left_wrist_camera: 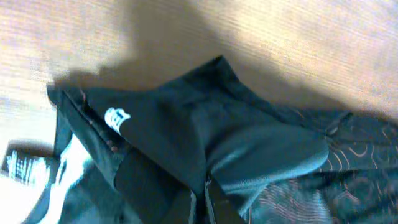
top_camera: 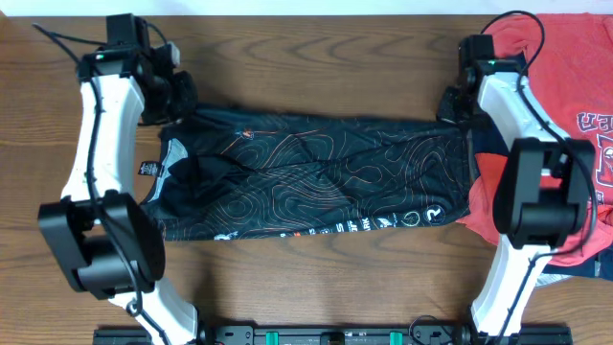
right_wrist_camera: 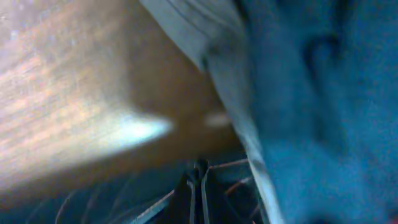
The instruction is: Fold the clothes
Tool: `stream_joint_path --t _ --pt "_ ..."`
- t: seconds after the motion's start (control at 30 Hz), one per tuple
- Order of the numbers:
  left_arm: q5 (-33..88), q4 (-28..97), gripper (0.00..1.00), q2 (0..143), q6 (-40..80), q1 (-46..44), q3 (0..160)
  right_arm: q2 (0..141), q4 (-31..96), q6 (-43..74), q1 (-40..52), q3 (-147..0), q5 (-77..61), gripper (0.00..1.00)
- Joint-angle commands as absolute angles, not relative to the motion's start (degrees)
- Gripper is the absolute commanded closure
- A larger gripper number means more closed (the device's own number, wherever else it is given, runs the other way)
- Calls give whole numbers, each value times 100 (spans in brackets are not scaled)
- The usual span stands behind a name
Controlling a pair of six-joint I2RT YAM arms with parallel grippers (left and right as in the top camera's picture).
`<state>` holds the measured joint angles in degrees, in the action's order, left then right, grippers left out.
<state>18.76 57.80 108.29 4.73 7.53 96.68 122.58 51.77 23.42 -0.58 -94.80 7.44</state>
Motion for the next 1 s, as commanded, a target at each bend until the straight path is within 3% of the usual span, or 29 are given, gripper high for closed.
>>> stream_joint_path --t 0.0,0.37,0.97 --pt "1881 6165 94 10873 499 869 9710 11767 5581 2351 -75 -9483 1000 99" --pt "1885 7749 94 10871 502 1022 9710 11476 6877 2307 -60 -9465 1004 99" --pt "1400 8978 94 10871 482 1022 9424 11476 7393 2202 228 -8853 1013 99"
